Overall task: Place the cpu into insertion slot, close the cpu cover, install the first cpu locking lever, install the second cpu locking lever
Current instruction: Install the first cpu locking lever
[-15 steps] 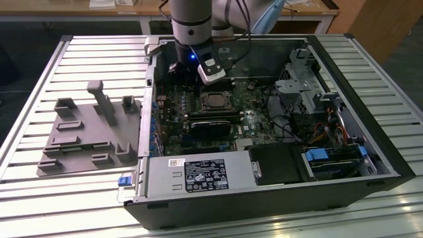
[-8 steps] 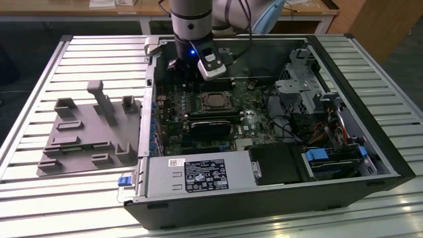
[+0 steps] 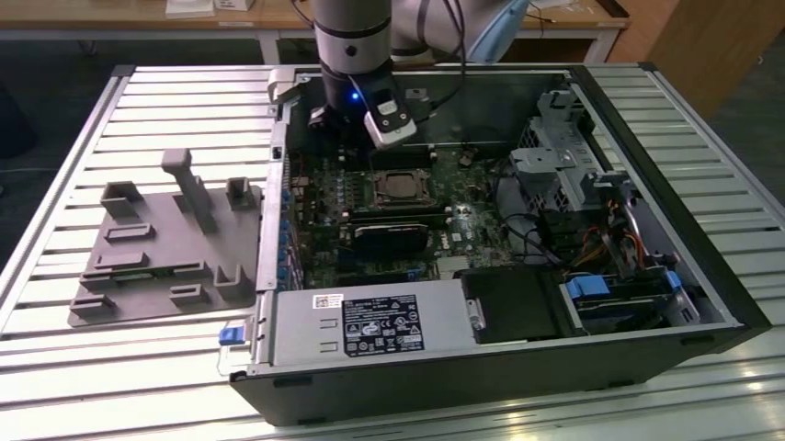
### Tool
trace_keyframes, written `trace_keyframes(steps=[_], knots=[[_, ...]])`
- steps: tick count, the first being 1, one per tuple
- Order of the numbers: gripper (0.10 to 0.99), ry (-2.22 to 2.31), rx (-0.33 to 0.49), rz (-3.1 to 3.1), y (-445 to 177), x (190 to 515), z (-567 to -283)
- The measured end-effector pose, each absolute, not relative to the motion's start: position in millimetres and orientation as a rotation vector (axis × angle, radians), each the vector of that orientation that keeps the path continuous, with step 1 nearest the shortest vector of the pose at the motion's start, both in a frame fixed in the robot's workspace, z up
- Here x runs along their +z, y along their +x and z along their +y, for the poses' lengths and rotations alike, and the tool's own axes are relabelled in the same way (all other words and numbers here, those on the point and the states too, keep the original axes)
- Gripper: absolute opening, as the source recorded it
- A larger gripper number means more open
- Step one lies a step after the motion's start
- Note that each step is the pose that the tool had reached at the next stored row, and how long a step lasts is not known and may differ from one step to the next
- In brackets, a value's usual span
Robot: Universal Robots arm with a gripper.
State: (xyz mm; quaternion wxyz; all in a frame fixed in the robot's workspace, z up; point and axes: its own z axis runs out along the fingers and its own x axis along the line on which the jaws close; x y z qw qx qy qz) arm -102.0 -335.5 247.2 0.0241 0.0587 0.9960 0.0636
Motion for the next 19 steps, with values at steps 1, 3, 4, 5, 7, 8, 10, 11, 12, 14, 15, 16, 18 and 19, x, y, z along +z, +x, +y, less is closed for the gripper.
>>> trace_keyframes(steps=[1,3,4,5,7,8,10,11,12,14,15,16,18,19], knots=[[0.106,0.182,0.210,3.081,-102.9,247.2,-335.5],[0.106,0.182,0.224,3.080,-105.2,247.2,-335.5],[0.106,0.182,0.236,3.079,-106.2,247.3,-335.5],[0.106,0.182,0.251,3.078,-107.1,247.2,-335.5],[0.106,0.183,0.281,3.076,-108.7,247.3,-335.5],[0.106,0.184,0.295,3.075,-109.6,247.3,-335.5],[0.106,0.184,0.330,3.072,-110.9,247.3,-335.5],[0.106,0.185,0.347,3.071,-111.3,247.2,-335.5],[0.106,0.185,0.364,3.070,-111.5,247.3,-335.5],[0.106,0.186,0.399,3.067,-111.6,247.2,-335.5],[0.106,0.186,0.415,3.065,-111.6,247.2,-335.5],[0.106,0.187,0.422,3.064,-111.6,247.2,-335.5],[0.106,0.187,0.431,3.064,-111.6,247.0,-335.5],[0.106,0.187,0.435,3.063,-111.5,246.9,-335.5]])
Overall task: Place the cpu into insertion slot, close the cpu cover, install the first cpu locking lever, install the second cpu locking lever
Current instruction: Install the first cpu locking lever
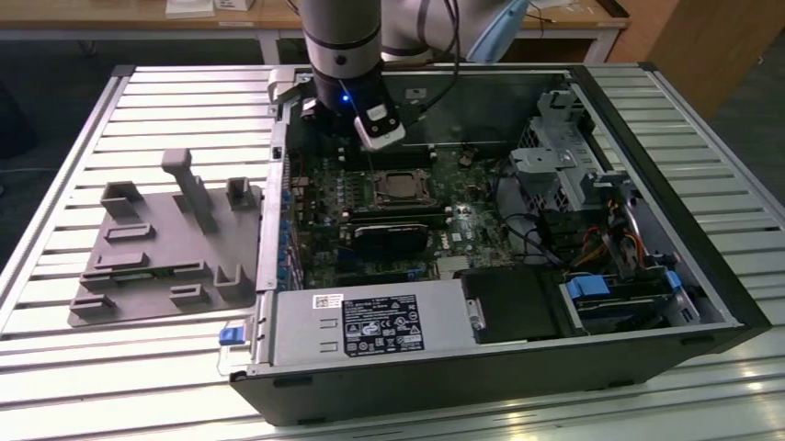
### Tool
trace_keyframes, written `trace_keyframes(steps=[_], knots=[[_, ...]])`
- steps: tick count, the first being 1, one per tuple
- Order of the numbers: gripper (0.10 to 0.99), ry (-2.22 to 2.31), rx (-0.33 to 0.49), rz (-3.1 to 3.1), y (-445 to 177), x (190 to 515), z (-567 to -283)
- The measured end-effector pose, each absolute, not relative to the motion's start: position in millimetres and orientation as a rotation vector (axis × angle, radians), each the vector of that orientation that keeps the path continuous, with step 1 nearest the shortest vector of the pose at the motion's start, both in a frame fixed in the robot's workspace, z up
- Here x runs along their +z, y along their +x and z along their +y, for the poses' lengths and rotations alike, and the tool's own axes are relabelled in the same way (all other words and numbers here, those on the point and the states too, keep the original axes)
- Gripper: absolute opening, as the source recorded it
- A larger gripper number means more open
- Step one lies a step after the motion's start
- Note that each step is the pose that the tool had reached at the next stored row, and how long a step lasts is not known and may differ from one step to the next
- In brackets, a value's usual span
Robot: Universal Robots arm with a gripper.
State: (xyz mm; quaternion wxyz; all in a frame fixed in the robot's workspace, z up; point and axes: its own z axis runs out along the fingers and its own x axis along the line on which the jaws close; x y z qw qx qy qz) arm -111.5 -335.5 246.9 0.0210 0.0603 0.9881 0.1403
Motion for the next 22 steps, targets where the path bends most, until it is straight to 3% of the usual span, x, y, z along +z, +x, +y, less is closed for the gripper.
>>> trace_keyframes(steps=[22], knots=[[0.106,0.201,0.462,3.058,-81,246,-336]])
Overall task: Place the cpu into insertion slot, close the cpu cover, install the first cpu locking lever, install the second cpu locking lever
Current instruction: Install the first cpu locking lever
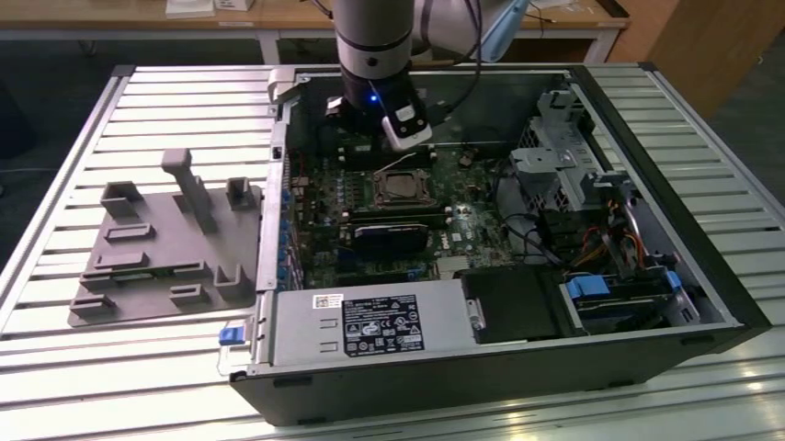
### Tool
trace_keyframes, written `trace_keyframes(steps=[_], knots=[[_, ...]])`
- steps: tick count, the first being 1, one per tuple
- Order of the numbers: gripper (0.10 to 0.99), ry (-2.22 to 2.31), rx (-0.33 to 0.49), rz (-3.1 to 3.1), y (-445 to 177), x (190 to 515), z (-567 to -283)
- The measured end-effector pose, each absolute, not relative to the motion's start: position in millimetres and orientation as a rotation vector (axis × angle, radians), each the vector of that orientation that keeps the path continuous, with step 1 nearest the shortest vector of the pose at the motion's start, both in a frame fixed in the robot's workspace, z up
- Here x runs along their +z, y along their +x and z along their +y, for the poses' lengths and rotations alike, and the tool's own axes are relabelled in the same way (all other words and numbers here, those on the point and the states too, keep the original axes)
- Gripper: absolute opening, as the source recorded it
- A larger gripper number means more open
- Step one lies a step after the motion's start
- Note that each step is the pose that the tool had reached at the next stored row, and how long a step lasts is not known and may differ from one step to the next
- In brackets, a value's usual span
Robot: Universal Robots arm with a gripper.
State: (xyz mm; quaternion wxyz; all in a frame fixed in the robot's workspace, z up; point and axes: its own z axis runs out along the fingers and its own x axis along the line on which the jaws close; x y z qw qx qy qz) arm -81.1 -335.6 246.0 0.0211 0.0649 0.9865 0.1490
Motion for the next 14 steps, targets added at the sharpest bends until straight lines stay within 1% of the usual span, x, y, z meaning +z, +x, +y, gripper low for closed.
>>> trace_keyframes(steps=[6,10,14], knots=[[0.106,0.201,0.461,3.057,-80.8,245.8,-335.4],[0.106,0.197,0.429,3.049,-81.2,244.1,-335.5],[0.106,0.191,0.418,3.029,-81.2,242.2,-335.5]])
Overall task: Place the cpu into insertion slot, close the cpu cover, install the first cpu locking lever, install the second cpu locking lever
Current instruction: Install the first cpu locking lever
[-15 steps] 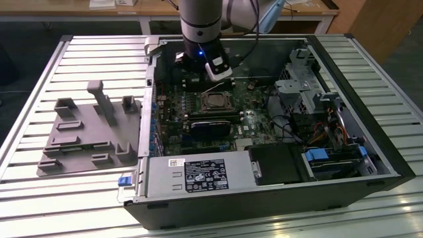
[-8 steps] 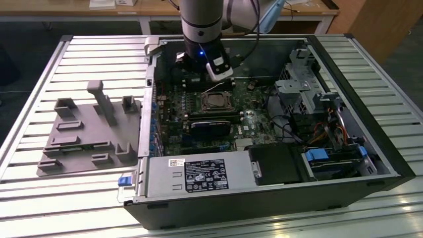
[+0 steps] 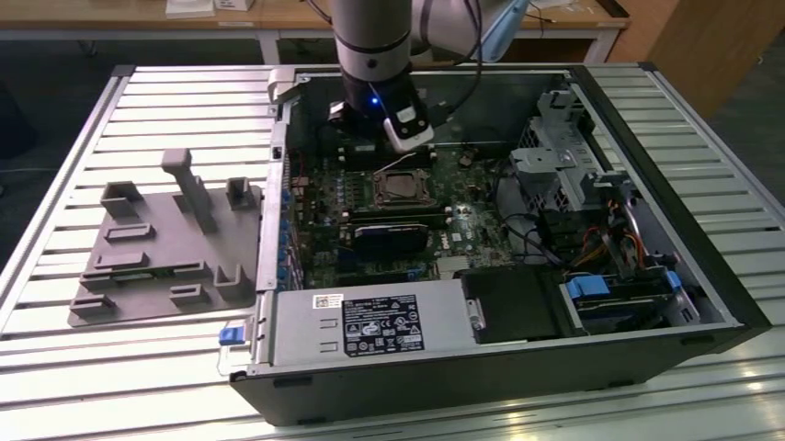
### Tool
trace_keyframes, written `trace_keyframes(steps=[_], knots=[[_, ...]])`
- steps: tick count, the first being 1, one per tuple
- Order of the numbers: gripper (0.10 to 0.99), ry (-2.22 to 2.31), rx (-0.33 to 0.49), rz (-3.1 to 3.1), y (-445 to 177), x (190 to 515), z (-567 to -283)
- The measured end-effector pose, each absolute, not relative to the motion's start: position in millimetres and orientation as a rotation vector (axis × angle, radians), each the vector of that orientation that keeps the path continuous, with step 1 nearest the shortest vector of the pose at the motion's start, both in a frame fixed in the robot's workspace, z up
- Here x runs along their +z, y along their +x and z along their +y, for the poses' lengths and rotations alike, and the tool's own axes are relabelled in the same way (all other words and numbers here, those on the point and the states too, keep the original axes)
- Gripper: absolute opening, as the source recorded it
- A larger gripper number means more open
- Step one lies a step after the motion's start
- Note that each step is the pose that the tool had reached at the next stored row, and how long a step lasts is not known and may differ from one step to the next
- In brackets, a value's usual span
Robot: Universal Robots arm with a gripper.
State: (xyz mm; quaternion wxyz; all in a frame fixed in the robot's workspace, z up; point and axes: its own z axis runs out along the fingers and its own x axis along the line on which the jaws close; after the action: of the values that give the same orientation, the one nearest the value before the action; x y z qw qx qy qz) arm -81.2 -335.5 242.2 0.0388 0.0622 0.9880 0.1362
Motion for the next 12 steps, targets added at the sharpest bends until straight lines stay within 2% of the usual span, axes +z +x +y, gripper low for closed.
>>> trace_keyframes(steps=[12], knots=[[0.106,0.172,0.415,2.961,-81.2,235.1,-335.5]])
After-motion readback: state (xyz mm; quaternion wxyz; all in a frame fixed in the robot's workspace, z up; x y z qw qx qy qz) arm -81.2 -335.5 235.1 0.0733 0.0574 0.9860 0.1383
